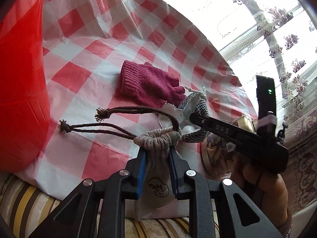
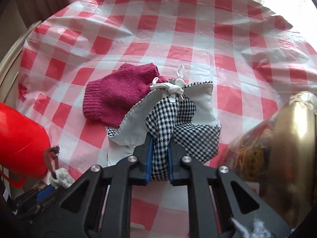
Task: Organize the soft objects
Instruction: 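Carry the houndstooth bag and grey pouch over the box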
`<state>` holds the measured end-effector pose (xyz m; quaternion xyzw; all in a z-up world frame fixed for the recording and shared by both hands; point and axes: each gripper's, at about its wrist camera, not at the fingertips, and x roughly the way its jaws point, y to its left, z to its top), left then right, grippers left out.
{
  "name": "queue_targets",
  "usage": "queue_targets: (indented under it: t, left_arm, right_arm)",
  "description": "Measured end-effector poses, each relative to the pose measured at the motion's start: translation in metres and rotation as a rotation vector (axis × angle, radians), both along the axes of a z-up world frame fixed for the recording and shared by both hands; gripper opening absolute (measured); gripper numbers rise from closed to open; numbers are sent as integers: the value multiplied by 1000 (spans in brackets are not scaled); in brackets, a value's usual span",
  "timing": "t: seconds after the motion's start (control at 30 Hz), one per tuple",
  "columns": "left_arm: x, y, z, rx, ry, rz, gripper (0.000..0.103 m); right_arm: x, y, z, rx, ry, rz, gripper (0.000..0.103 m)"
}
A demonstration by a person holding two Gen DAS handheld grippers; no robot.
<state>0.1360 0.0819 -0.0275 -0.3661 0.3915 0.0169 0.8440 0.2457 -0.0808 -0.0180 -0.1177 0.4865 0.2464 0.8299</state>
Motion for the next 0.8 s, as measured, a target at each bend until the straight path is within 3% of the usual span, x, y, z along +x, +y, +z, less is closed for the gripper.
queue_targets:
  t: [0.27,0.43,0.63,0.8]
  left_arm:
    - [-21,1,8,-13,-19,22,23]
    - [-34,-3,22,-15,-51,17,23]
    - [-40,-21,46,-34,-100,-28,23]
    - [-37,-58,69,-53,-134,-120,23]
  right_arm:
    - [-53,-33,50,75,-39,85,16]
    - [-92,-76,82,107,-71,111,16]
    - [-119,-182,109,72,-131,-24,16]
    - [-138,-273,104,14,-132,-159,16]
